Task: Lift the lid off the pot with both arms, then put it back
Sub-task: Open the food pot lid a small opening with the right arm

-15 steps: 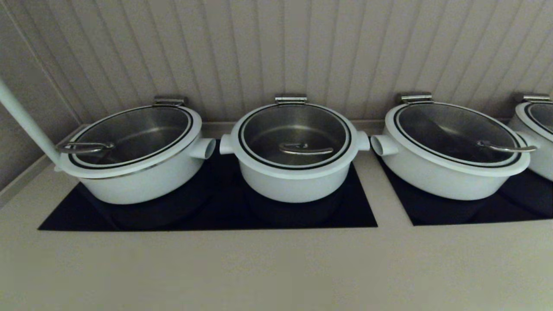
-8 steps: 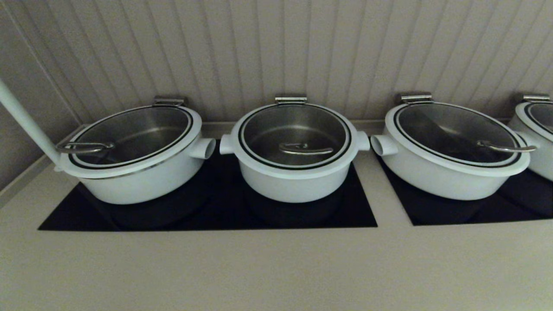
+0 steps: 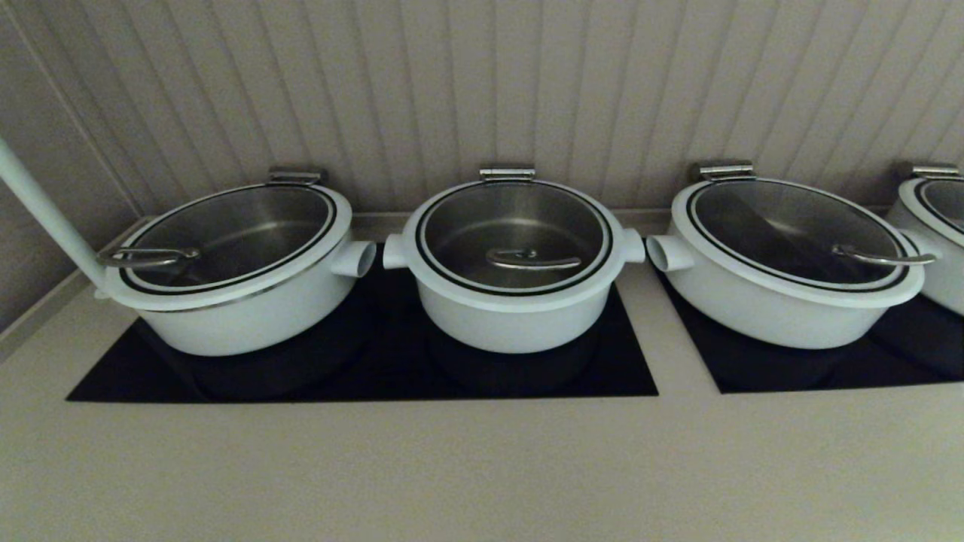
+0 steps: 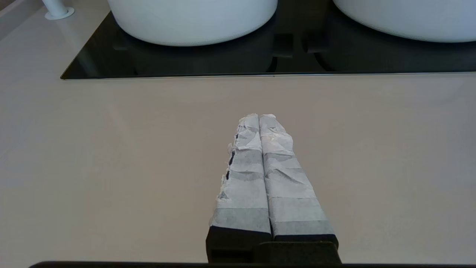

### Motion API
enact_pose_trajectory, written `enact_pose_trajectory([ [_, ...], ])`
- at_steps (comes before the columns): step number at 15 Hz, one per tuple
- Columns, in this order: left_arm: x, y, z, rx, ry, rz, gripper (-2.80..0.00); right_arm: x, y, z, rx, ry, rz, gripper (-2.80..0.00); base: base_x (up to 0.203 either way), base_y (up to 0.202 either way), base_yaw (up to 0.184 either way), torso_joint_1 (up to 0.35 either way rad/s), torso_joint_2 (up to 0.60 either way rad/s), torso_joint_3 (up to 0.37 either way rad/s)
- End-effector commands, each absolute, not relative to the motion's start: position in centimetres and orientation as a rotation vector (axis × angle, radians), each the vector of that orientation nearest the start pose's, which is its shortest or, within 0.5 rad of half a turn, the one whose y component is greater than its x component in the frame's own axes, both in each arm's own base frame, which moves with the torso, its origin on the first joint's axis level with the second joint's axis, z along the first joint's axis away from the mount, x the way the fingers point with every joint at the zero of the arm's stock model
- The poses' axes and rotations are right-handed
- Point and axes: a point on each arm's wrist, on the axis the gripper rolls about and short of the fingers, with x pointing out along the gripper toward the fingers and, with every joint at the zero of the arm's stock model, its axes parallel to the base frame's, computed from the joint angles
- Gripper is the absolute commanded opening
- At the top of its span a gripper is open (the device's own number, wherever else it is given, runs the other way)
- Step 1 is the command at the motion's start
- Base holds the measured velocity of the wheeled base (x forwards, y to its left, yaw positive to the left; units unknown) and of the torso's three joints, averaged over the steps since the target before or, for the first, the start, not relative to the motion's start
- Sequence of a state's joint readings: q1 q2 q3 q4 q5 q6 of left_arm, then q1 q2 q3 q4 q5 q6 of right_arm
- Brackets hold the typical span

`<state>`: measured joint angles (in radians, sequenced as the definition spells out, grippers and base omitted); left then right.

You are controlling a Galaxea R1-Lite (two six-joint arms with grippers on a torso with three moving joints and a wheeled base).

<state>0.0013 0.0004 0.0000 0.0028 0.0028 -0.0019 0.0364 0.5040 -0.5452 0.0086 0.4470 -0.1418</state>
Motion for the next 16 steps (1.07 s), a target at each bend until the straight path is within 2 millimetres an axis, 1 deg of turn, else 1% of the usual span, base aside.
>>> enact_pose_trajectory([
  [1, -2.3, 0.0, 7.5, -0.003, 0.004, 0.005, -2.8, 4.4, 1.6, 23.6, -0.144, 0.033, 0.709, -2.8, 0.0, 0.0, 0.0, 0.0, 0.0, 0.0],
  [3, -2.3, 0.0, 7.5, -0.003, 0.005, 0.005, -2.8, 6.0, 1.8, 23.4, -0.141, 0.072, 0.831, -2.8, 0.0, 0.0, 0.0, 0.0, 0.0, 0.0],
  [6, -2.3, 0.0, 7.5, -0.002, 0.003, 0.005, -2.8, 8.9, 2.3, 22.7, -0.138, 0.121, 0.91, -2.8, 0.0, 0.0, 0.0, 0.0, 0.0, 0.0],
  [8, -2.3, 0.0, 7.5, -0.002, 0.003, 0.005, -2.8, 11.1, 3.0, 22.0, -0.133, 0.14, 0.965, -2.8, 0.0, 0.0, 0.0, 0.0, 0.0, 0.0],
  [12, -2.3, 0.0, 7.5, -0.002, 0.003, 0.005, -2.8, 16.0, 5.4, 20.2, -0.131, 0.159, 1.078, -2.8, 0.0, 0.0, 0.0, 0.0, 0.0, 0.0],
  [14, -2.3, 0.0, 7.5, -0.002, 0.003, 0.005, -2.8, 18.6, 7.2, 19.0, -0.138, 0.152, 1.13, -2.8, 0.0, 0.0, 0.0, 0.0, 0.0, 0.0],
  [16, -2.3, 0.0, 7.5, -0.002, 0.005, 0.006, -2.8, 20.7, 8.9, 17.9, -0.144, 0.136, 1.177, -2.8, 0.0, 0.0, 0.0, 0.0, 0.0, 0.0],
])
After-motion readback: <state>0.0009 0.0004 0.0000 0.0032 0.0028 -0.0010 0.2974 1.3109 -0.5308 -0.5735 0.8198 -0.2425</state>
